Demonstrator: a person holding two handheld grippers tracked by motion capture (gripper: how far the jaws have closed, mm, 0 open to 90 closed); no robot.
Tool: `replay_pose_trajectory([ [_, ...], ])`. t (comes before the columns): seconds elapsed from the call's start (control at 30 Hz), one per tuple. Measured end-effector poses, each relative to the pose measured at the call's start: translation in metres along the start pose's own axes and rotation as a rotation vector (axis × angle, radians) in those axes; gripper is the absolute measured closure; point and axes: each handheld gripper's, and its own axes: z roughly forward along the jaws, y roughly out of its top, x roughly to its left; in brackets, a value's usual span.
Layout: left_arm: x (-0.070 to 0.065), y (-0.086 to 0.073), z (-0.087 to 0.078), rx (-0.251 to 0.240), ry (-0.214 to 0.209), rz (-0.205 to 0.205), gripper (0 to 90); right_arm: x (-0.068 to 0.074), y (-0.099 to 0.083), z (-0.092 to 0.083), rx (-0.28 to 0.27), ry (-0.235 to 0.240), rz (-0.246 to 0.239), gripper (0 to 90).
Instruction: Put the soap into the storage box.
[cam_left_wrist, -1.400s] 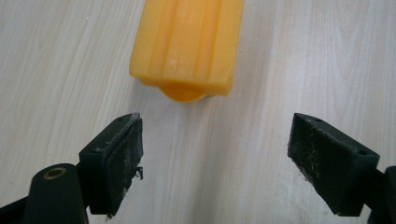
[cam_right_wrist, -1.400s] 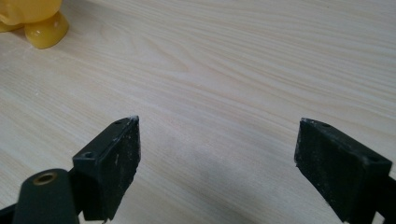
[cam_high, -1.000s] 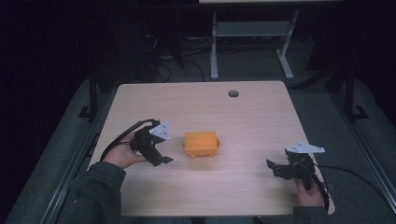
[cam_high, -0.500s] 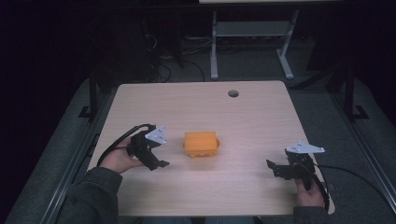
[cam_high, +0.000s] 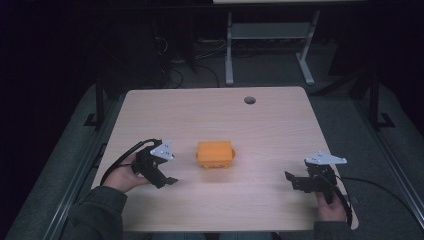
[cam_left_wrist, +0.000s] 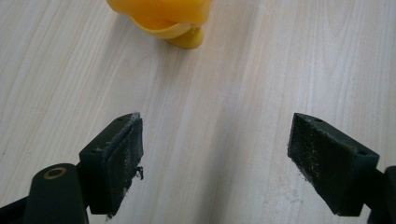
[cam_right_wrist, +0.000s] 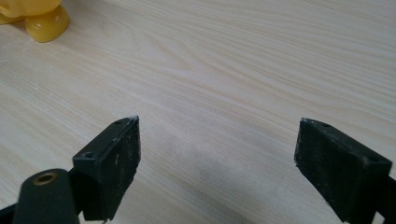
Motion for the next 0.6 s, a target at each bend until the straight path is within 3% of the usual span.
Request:
replay_pose_trajectory([
  [0.17, -0.003, -0.006, 0.002, 0.006, 0.001, 0.005, 17.5, 0.0, 0.0, 0.0, -0.001, -0.002, 0.001, 14.0],
  [0.3, -0.006, -0.011, 0.004, 0.005, 0.002, -0.018, 17.4, 0.001, 0.0, 0.0, -0.001, 0.001, 0.001, 13.9],
  [0.6, -0.014, -0.019, 0.005, 0.001, 0.008, -0.01, 17.4, 0.0, -0.001, -0.001, 0.0, 0.0, -0.001, 13.9],
])
